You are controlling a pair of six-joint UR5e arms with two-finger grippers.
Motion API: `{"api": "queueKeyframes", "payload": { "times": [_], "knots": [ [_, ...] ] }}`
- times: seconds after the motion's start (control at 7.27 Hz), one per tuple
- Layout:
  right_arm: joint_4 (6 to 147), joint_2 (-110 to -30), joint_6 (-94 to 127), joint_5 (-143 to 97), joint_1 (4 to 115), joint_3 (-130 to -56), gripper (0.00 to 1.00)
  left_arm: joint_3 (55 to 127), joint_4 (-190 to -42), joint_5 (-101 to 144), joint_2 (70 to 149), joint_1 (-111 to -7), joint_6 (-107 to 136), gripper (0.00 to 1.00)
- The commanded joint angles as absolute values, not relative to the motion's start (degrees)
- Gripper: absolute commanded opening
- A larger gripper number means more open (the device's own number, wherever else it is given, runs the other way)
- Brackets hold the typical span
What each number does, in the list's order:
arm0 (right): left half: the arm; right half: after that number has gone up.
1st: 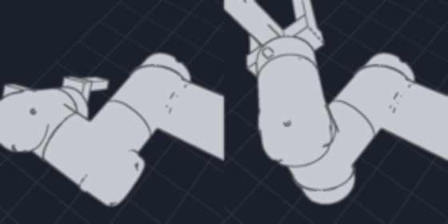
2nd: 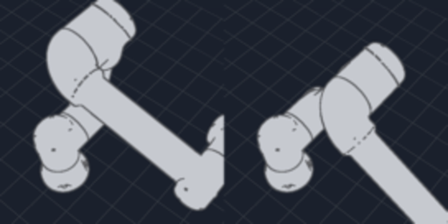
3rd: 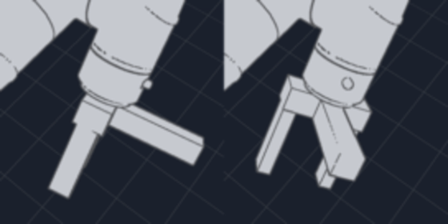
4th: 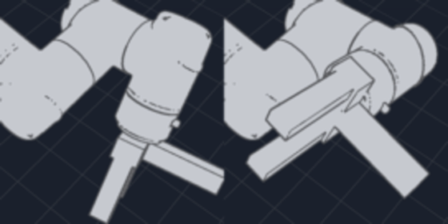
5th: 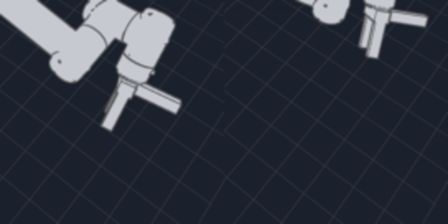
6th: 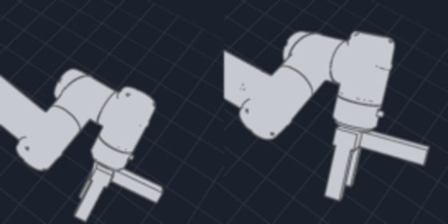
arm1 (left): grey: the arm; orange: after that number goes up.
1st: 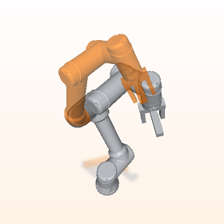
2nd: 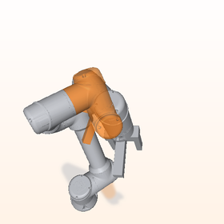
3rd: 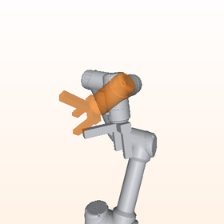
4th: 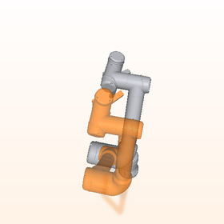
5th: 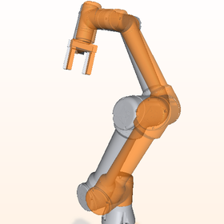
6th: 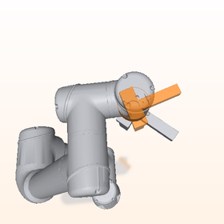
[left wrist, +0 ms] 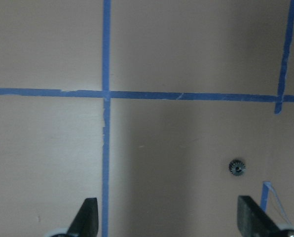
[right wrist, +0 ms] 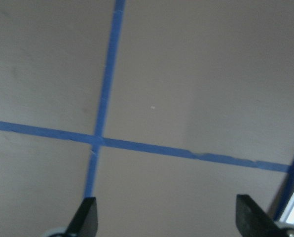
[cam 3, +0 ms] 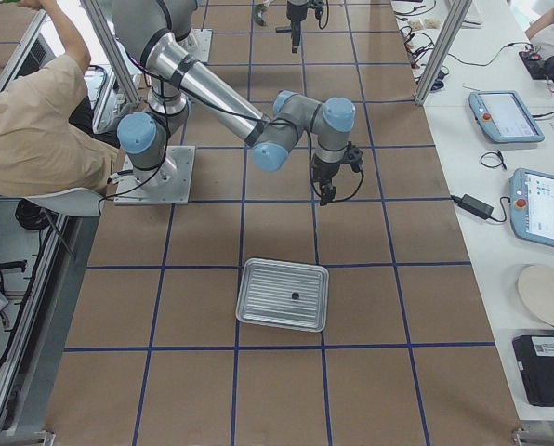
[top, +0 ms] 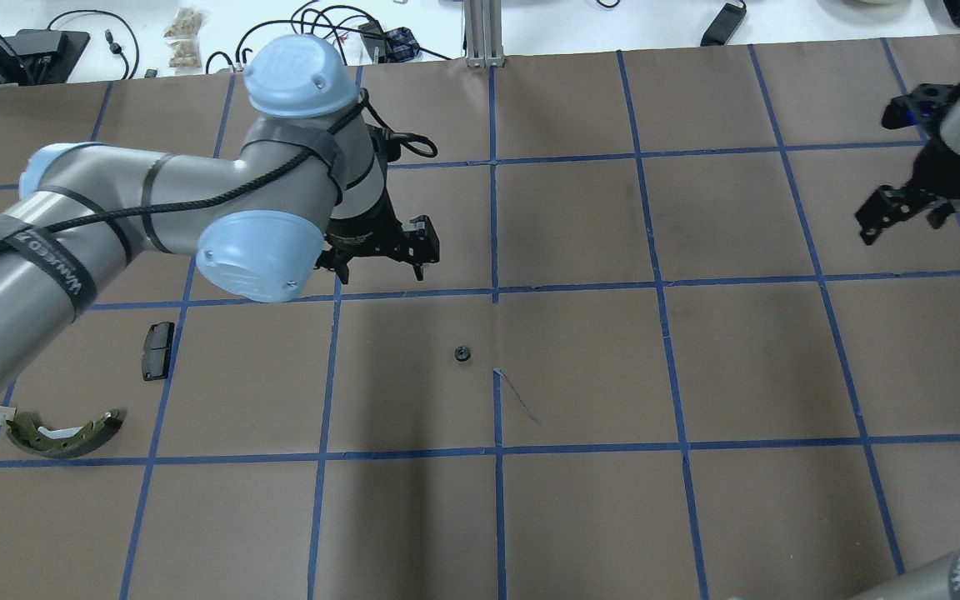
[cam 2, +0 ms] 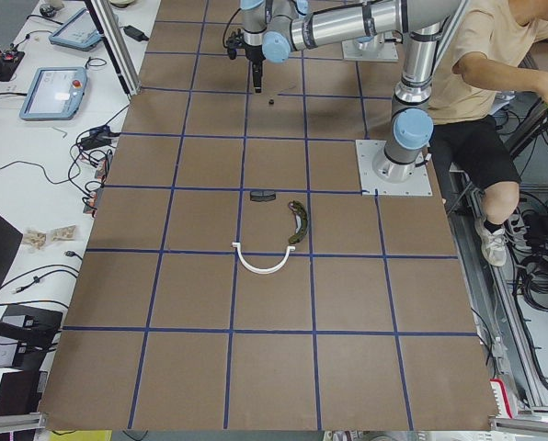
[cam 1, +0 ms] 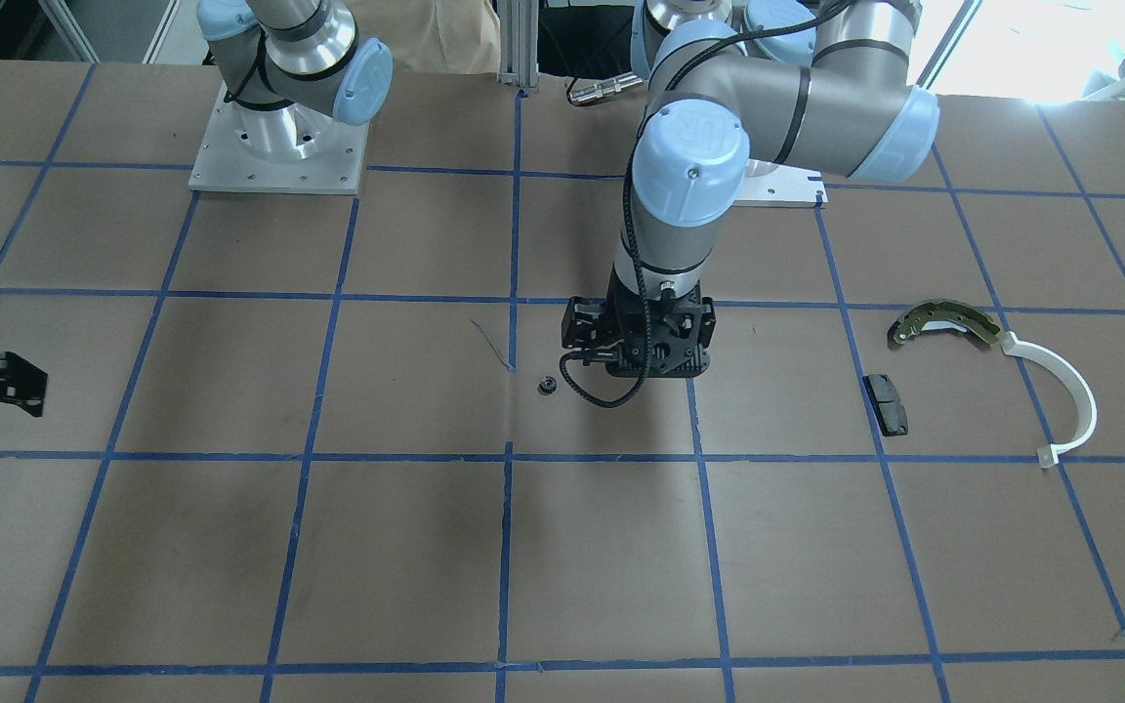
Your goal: Place bearing gear from tray to pile
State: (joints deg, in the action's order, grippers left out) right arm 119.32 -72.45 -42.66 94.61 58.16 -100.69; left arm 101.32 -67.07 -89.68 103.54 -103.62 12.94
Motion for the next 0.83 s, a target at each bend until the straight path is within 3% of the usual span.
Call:
{"api": "queueKeyframes", "payload": {
  "times": [0.0, 0.14, 0.69],
  "knots": [
    [123.8, -69.4, -55.8, 94.0, 43.9, -100.6, 1.00, 101.6, -63.5, -89.7, 107.8, -108.8, 12.8, 1.00],
    [124.9, -65.6, -61.9, 92.2, 37.9, -100.4, 1.00, 102.4, -63.3, -89.6, 109.3, -109.3, 13.2, 1.00],
    [133.4, -59.2, -67.9, 91.8, 35.2, -98.6, 1.00, 109.8, -49.6, -87.1, 113.3, -109.6, 12.6, 1.00]
  ]
}}
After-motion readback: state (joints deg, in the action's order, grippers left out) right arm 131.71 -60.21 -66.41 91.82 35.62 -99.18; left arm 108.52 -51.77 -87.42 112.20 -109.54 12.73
